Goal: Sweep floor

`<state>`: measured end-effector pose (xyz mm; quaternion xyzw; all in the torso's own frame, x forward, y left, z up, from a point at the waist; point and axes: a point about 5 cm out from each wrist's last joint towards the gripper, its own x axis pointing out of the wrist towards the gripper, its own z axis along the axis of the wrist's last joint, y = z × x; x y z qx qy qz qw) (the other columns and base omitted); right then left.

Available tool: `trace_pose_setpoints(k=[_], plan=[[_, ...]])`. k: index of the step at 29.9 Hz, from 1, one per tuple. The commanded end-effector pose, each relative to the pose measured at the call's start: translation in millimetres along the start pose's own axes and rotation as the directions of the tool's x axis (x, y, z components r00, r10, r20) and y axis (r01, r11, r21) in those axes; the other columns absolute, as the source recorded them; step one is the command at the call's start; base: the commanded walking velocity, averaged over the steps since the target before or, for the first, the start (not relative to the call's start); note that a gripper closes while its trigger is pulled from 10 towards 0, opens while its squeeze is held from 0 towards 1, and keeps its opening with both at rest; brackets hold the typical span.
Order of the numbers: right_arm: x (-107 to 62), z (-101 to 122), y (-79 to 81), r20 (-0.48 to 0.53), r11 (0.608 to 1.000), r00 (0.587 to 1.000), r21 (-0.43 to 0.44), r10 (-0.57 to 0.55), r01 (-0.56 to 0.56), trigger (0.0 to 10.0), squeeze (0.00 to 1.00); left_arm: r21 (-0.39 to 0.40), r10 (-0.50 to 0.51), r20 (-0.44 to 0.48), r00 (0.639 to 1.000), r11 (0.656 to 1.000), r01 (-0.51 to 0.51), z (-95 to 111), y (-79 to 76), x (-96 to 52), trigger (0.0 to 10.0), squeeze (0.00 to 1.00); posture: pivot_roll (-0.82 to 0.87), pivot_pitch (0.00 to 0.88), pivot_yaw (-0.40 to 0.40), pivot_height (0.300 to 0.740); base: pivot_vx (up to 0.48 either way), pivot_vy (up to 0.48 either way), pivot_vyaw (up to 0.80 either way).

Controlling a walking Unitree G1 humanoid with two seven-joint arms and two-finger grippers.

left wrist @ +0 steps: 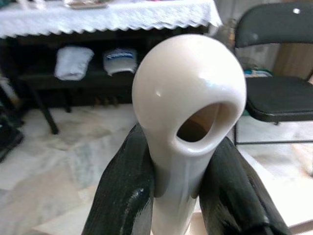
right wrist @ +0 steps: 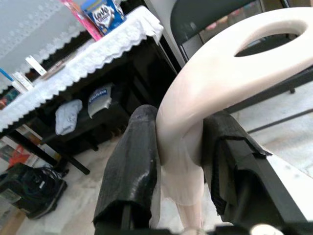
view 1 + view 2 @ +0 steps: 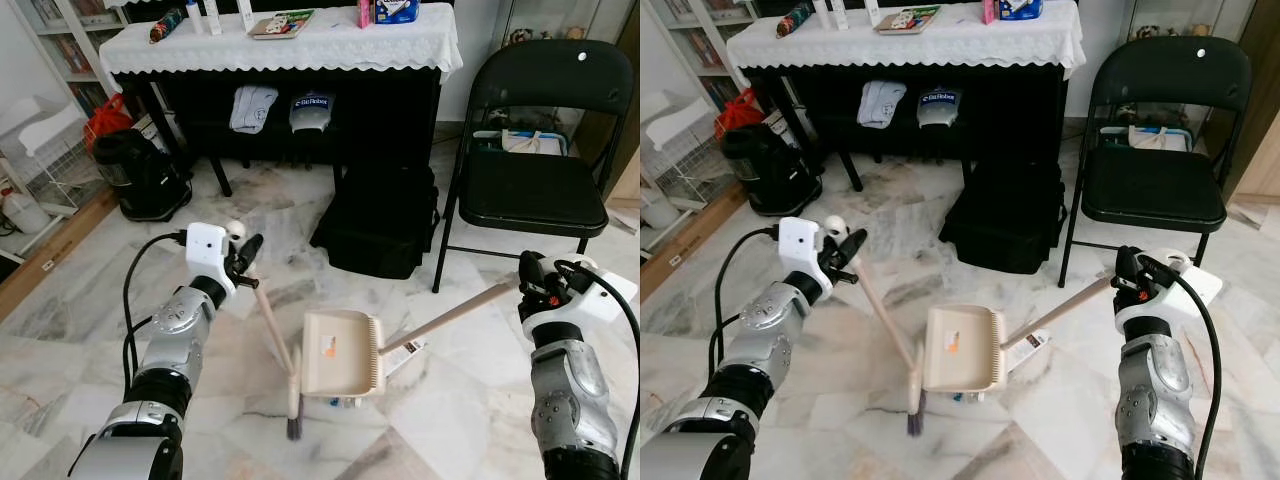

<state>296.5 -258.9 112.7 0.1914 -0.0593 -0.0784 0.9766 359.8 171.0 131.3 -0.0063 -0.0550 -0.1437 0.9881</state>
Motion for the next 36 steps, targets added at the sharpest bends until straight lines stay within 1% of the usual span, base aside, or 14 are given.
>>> trace_pose_setpoints(k=[1, 6, 7, 11, 14, 16, 18, 21, 22, 25, 26, 28, 34, 36], plan=[[2.2, 11.4, 9.8, 0.062, 0.999, 0.997, 0.023, 0.044, -0.045, 10.0, 0.0, 0.045, 0.037, 0.086, 0.996, 0.998, -0.041, 19.8, 11.5, 0.7, 10.0, 0.0, -0.23, 0.0, 0.143, 0.74, 0.0, 0.0, 0.0], [-3.0, 10.9, 11.9, 0.062, 0.998, 0.996, 0.002, 0.063, -0.063, 10.0, 0.0, 0.093, 0.143, 0.167, 0.976, 0.983, -0.16, 29.7, 21.6, -3.3, 10.0, 0.0, -0.23, 0.0, 0.139, 0.74, 0.0, 0.0, 0.0], [-4.2, 14.9, 12.6, 0.087, 0.997, 0.995, -0.046, 0.058, -0.054, 10.0, 0.0, 0.102, 0.18, 0.194, 0.964, 0.974, -0.202, 32.6, 24.5, -4.6, 10.0, 0.0, -0.23, 0.0, 0.139, 0.74, 0.0, 0.0, 0.0], [-5.5, 17.9, 14.4, 0.107, 0.996, 0.993, -0.076, 0.046, -0.038, 10.0, 0.0, 0.111, 0.211, 0.224, 0.951, 0.964, -0.24, 35.7, 26.5, -5.9, 10.0, 0.0, -0.24, 0.0, 0.14, 0.74, 0.0, 0.0, 0.0], [-7.6, 20.4, 13.0, 0.122, 0.987, 0.993, -0.162, -0.004, 0.024, 10.0, 0.0, 0.122, 0.238, 0.226, 0.945, 0.955, -0.269, 34.4, 28.2, -7.9, 10.0, 0.0, -0.24, 0.0, 0.138, 0.74, 0.0, 0.0, 0.0], [-8.8, 26.7, 14.4, 0.152, 0.985, 0.987, -0.155, -0.045, 0.069, 10.0, 0.0, 0.122, 0.254, 0.219, 0.942, 0.951, -0.285, 30.7, 28.9, -9.4, 10.0, 0.0, -0.24, 0.0, 0.137, 0.74, 0.0, 0.0, 0.0], [-9.0, 28.6, 15.5, 0.159, 0.985, 0.986, -0.154, -0.047, 0.072, 10.0, 0.0, 0.123, 0.256, 0.218, 0.942, 0.95, -0.287, 29.8, 29.0, -9.6, 10.0, 0.0, -0.24, 0.0, 0.137, 0.74, 0.0, 0.0, 0.0], [-8.8, 31.7, 15.4, 0.158, 0.976, 0.981, -0.169, -0.112, 0.139, 10.0, 0.0, 0.128, 0.272, 0.208, 0.939, 0.945, -0.302, 25.4, 29.1, -10.6, 10.0, 0.0, -0.25, 0.0, 0.13, 0.74, 0.0, 0.0, 0.0], [-10.2, 34.0, 16.7, 0.164, 0.977, 0.976, -0.135, -0.142, 0.165, 10.0, 0.0, 0.131, 0.277, 0.204, 0.939, 0.943, -0.306, 23.3, 28.5, -11.1, 10.0, 0.0, -0.25, 0.0, 0.126, 0.74, 0.0, 0.0, 0.0], [-13.5, 34.0, 21.7, 0.157, 0.978, 0.977, -0.127, -0.146, 0.167, 10.0, 0.0, 0.132, 0.281, 0.199, 0.939, 0.942, -0.31, 21.4, 27.9, -11.8, 10.0, 0.0, -0.26, 0.0, 0.122, 0.74, 0.0, 0.0, 0.0], [-18.7, 28.3, 26.1, 0.115, 0.98, 0.98, -0.097, -0.164, 0.175, 10.0, 0.0, 0.133, 0.285, 0.191, 0.939, 0.941, -0.312, 19.3, 27.6, -12.5, 10.0, 0.0, -0.26, 0.0, 0.119, 0.74, 0.0, 0.0, 0.0], [-24.0, 20.9, 27.5, 0.069, 0.975, 0.981, -0.117, -0.18, 0.187, 10.0, 0.0, 0.139, 0.285, 0.181, 0.941, 0.94, -0.311, 16.7, 27.1, -13.1, 10.0, 0.0, -0.26, 0.0, 0.118, 0.74, 0.0, 0.0, 0.0], [-38.4, 4.8, 19.8, 0.031, 0.968, 0.977, -0.136, -0.21, 0.212, 10.0, 0.0, 0.139, 0.288, 0.159, 0.944, 0.941, -0.31, 10.2, 26.4, -14.7, 10.0, 0.0, -0.27, 0.0, 0.12, 0.74, 0.0, 0.0, 0.0], [-41.2, -1.9, 13.5, 0.028, 0.941, 0.988, -0.302, -0.153, 0.155, 10.0, 0.0, 0.141, 0.288, 0.145, 0.947, 0.941, -0.308, 6.5, 24.5, -14.5, 10.0, 0.0, -0.28, 0.0, 0.126, 0.74, 0.0, 0.0, 0.0]])
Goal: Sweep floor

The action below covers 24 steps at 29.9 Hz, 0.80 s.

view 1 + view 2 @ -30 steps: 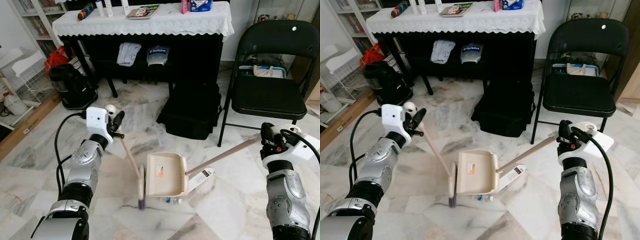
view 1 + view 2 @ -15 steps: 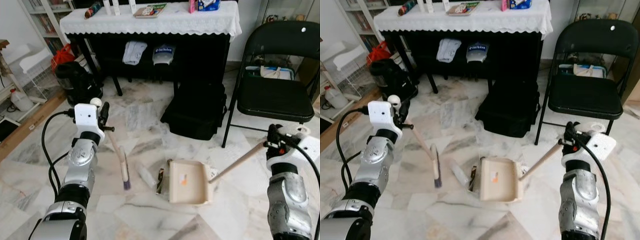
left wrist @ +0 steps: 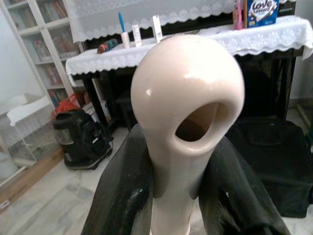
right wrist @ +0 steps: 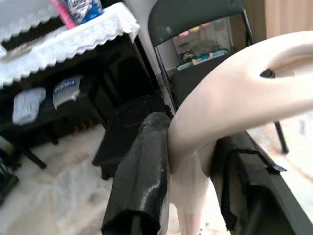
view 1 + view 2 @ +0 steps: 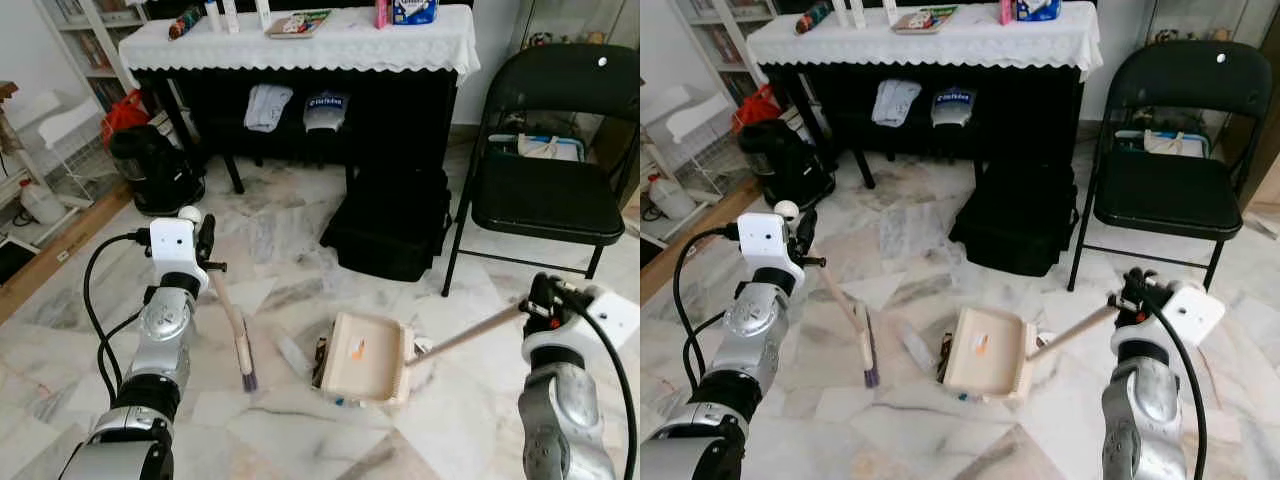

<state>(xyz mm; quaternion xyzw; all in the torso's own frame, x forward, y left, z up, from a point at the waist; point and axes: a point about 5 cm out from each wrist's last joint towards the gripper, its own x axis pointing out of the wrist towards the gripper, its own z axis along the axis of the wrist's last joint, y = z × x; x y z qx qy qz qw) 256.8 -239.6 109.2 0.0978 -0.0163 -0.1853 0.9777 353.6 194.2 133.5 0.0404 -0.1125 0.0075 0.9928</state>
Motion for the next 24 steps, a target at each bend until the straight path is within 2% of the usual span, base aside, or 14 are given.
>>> trace_pose_setpoints(k=[1, 8, 16, 24], plan=[[0.4, 2.1, 1.8, 0.042, 0.99, 0.997, -0.129, 0.064, -0.058, 10.0, 0.0, 0.034, 0.009, 0.025, 1.0, 0.999, -0.01, 2.5, 4.8, -0.5, 10.0, 0.0, -0.27, 0.0, 0.127, 0.74, 0.0, 0.0, 0.0], [-1.3, 1.6, -5.3, 0.076, 0.971, 0.992, -0.224, 0.1, -0.081, 10.0, 0.0, 0.034, 0.046, 0.033, 0.998, 0.998, -0.047, 2.3, 9.5, -1.8, 10.0, 0.0, -0.26, 0.0, 0.127, 0.74, 0.0, 0.0, 0.0], [2.0, 1.5, -9.6, 0.099, 0.976, 0.991, -0.207, 0.091, -0.069, 10.0, 0.0, 0.004, 0.044, 0.02, 0.999, 0.999, -0.044, -2.2, 6.0, -4.0, 10.0, 0.0, -0.26, 0.0, 0.133, 0.74, 0.0, 0.0, 0.0], [4.3, -5.7, -10.9, 0.088, 0.978, 0.993, -0.196, 0.082, -0.063, 10.0, 0.0, 0.001, 0.03, 0.014, 0.999, 1.0, -0.03, -4.4, -1.8, -5.0, 10.0, 0.0, -0.25, 0.0, 0.126, 0.74, 0.0, 0.457, 0.0]])
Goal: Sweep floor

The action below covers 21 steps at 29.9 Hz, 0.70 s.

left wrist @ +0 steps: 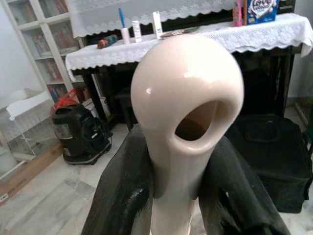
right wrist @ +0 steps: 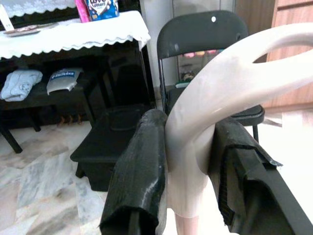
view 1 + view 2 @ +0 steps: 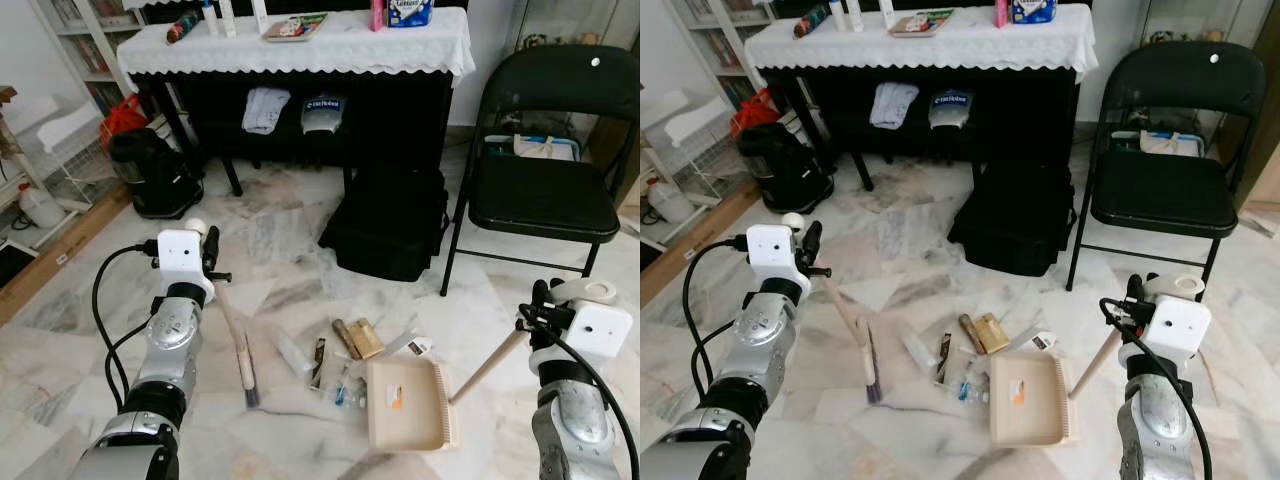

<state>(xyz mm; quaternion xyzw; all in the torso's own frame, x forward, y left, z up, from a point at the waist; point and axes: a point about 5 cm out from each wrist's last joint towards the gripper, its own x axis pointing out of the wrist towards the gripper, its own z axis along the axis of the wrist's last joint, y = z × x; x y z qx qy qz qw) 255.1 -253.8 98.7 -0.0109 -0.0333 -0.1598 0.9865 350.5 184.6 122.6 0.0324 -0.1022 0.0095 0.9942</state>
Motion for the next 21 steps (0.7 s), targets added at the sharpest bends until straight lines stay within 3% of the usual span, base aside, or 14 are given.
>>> trace_pose_setpoints(k=[1, 11, 21], plan=[[1.1, 1.8, 4.8, 0.026, 1.0, 1.0, 0.014, 0.01, -0.01, 10.0, 0.0, 0.015, 0.024, 0.036, 0.999, 1.0, -0.025, 4.8, 8.4, 0.2, 10.0, 0.0, -0.25, 0.0, 0.125, 0.74, 0.0, 0.48, 0.0], [4.8, -1.2, 8.4, 0.028, 0.999, 0.999, 0.021, 0.025, -0.025, 10.0, 0.0, 0.009, 0.022, 0.042, 0.999, 1.0, -0.022, 6.0, 8.7, 0.6, 10.0, 0.0, -0.25, 0.0, 0.123, 0.74, 0.0, 0.474, 0.0], [4.6, -9.3, 3.4, -0.004, 0.997, 1.0, 0.074, -0.024, 0.024, 10.0, 0.0, 0.001, -0.02, 0.036, 0.999, 1.0, 0.02, 4.3, -0.1, 0.9, 10.0, 0.0, -0.26, 0.0, 0.137, 0.74, 0.0, 0.025, -0.08]])
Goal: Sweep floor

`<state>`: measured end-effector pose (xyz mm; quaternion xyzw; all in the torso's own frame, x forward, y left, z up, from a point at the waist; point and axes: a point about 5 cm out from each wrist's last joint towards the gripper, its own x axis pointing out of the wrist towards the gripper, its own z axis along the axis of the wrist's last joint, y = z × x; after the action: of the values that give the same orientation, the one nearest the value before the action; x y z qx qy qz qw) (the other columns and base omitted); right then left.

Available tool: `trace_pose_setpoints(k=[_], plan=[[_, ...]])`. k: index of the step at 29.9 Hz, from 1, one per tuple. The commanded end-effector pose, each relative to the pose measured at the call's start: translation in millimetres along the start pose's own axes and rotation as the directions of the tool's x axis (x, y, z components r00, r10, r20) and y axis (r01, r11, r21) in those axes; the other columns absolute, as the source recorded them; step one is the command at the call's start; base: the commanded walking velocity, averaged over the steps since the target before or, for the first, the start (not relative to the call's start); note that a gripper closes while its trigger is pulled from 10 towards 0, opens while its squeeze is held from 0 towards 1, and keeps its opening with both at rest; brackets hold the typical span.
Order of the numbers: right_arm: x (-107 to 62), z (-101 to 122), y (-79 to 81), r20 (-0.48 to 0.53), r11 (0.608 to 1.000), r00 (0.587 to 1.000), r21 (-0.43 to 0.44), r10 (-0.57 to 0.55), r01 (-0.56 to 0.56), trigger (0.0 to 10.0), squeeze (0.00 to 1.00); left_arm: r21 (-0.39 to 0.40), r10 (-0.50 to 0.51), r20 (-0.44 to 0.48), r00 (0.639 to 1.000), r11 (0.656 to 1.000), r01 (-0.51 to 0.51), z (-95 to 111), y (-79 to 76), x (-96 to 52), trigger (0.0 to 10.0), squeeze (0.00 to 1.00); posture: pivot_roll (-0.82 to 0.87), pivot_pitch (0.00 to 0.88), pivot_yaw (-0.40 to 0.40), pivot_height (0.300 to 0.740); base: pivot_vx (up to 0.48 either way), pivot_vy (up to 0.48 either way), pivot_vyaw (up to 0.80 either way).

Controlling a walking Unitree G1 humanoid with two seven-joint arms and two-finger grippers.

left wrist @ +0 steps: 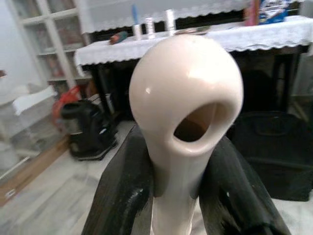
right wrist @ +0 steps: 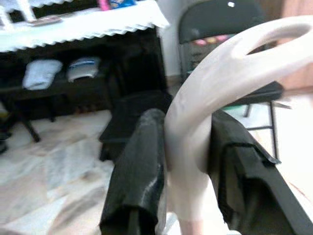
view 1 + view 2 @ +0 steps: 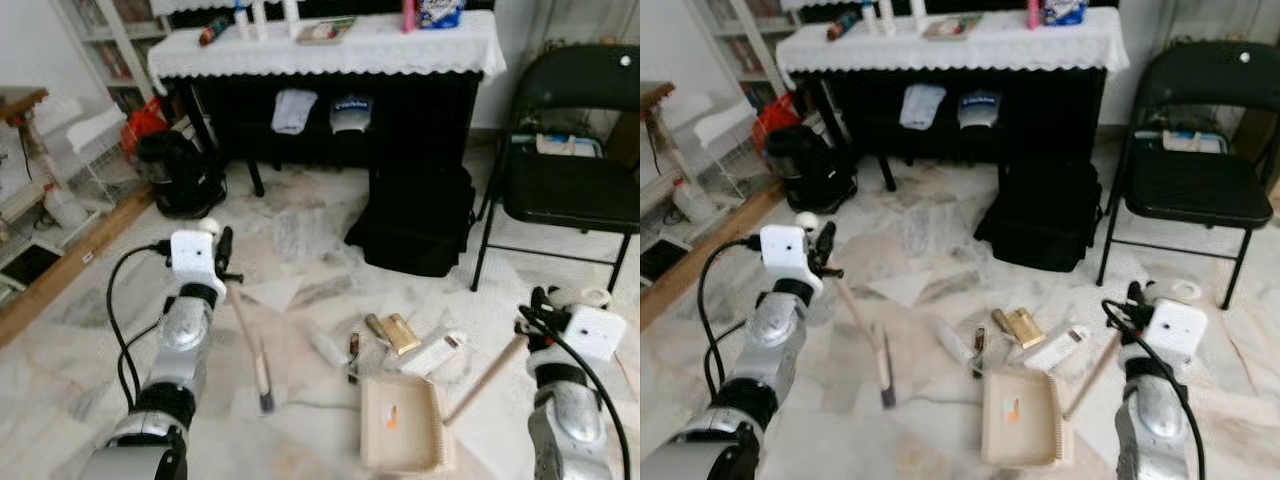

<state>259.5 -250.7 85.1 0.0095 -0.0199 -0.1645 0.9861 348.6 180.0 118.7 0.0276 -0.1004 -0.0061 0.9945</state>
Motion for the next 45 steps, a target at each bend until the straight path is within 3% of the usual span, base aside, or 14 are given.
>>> trace_pose_setpoints(k=[1, 37, 45], plan=[[2.1, 4.7, -0.9, 0.03, 0.999, 0.999, 0.039, -0.013, 0.012, 10.0, 0.0, 0.013, 0.009, 0.039, 0.999, 1.0, -0.01, 7.5, 4.7, 3.5, 10.0, 0.0, -0.26, 0.0, 0.137, 0.74, 0.0, 0.0, -0.8], [0.6, 0.8, 4.8, 0.026, 0.999, 1.0, 0.05, 0.01, -0.012, 10.0, 0.0, -0.006, -0.011, 0.033, 0.999, 1.0, 0.011, 8.4, 3.4, 4.7, 10.0, 0.0, -0.24, 0.0, 0.135, 0.74, 0.0, 0.0, -0.79], [3.2, -1.8, 4.2, 0.023, 0.999, 1.0, 0.038, 0.013, -0.014, 10.0, 0.0, -0.013, -0.019, 0.02, 1.0, 1.0, 0.019, 7.1, 1.9, 5.4, 10.0, 0.0, -0.24, 0.0, 0.139, 0.74, 0.0, 0.0, -0.06]])
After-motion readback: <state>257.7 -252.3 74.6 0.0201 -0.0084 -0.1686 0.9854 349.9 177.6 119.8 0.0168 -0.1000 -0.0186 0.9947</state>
